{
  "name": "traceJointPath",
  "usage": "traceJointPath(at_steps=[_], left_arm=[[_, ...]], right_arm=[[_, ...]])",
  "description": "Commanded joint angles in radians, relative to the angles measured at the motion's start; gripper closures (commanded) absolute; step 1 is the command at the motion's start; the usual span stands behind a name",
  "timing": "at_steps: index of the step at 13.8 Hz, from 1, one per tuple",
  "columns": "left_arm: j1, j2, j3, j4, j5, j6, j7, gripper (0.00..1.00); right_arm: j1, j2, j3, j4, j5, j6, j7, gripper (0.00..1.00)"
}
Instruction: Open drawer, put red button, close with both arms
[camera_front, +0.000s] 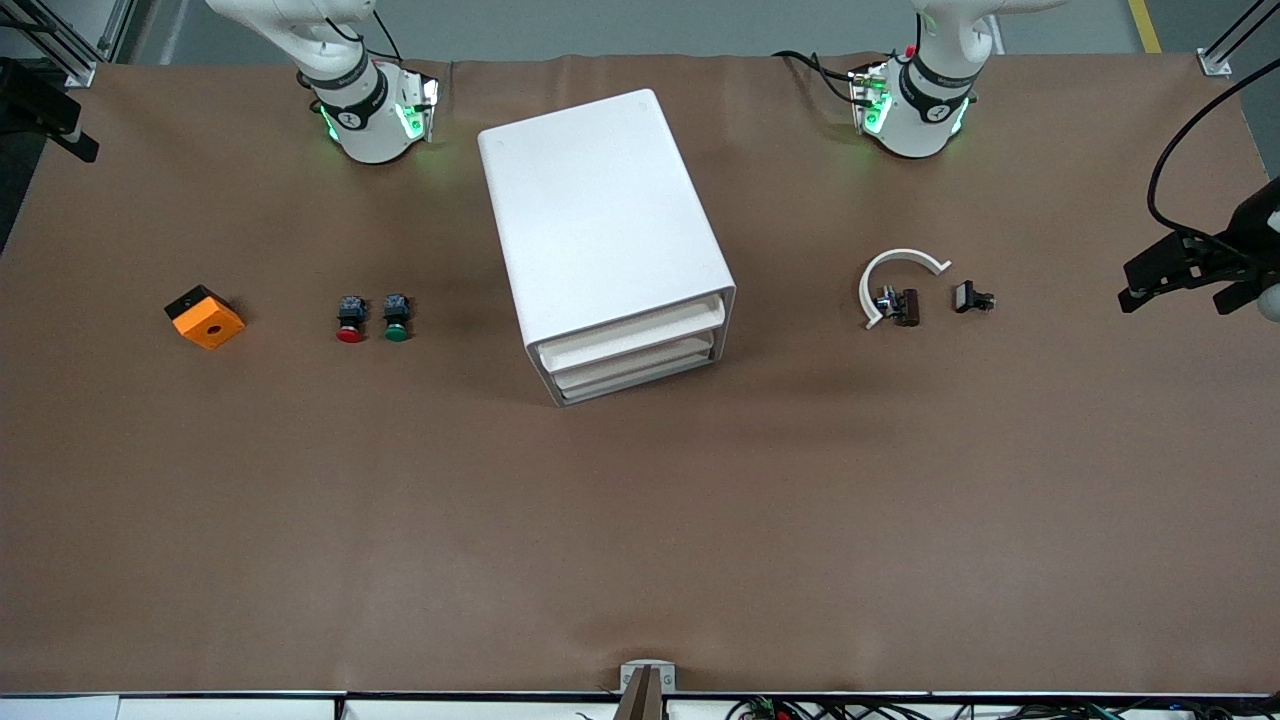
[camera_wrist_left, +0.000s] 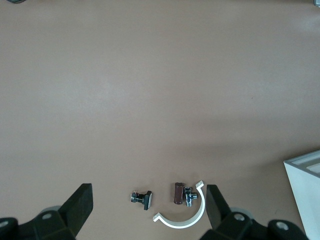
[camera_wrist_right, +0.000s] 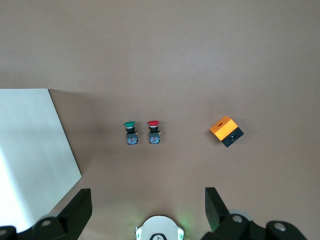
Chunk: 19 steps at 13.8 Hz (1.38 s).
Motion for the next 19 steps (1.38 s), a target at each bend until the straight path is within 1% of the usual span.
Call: traceJointPath(at_steps=[1,3,5,8,10,12,14,16,18,19], left_arm=[[0.002,-0.009,0.000,0.011,0.003,-0.022,-0.007,0.00],[0.000,-0.007,-0.001,0.009,0.004,-0.022,-0.005,0.00],[-0.010,0.021,-0.006,-0.002,0.003,-0.022,0.001,0.00],[-0.033,0.123,-0.039,0.004,-0.018,-0.003,-0.010,0.00],[-0.053,0.210,-0.055,0.006,-0.089,0.058,-0.010,0.00],[-0.073,0.281,-0.056,0.009,-0.152,0.098,0.007,0.00],[-0.092,0.342,-0.087,0.011,-0.195,0.116,0.018,0.00],[-0.102,0.385,-0.136,0.011,-0.196,0.161,0.044,0.00],[-0.125,0.430,-0.185,0.012,-0.196,0.204,0.073,0.00],[-0.142,0.443,-0.199,0.011,-0.198,0.219,0.082,0.00]], right_arm=[[-0.012,-0.017,0.005,-0.013,0.014,0.002,0.000,0.00],[-0.013,-0.015,0.003,-0.011,0.013,0.002,0.000,0.00],[-0.013,-0.015,0.003,-0.011,0.013,0.002,0.000,0.00],[-0.013,-0.015,0.003,-0.011,0.011,0.002,0.000,0.00],[-0.016,-0.006,0.003,-0.007,0.011,0.012,0.000,0.00],[-0.032,0.037,0.005,0.004,0.008,0.014,-0.001,0.00],[-0.035,0.069,0.005,0.006,0.010,0.025,-0.012,0.00],[-0.044,0.139,0.005,0.006,0.013,0.034,-0.012,0.00],[-0.049,0.187,0.003,0.004,0.016,0.036,-0.012,0.00],[-0.047,0.216,0.005,0.006,0.007,0.029,-0.015,0.00]])
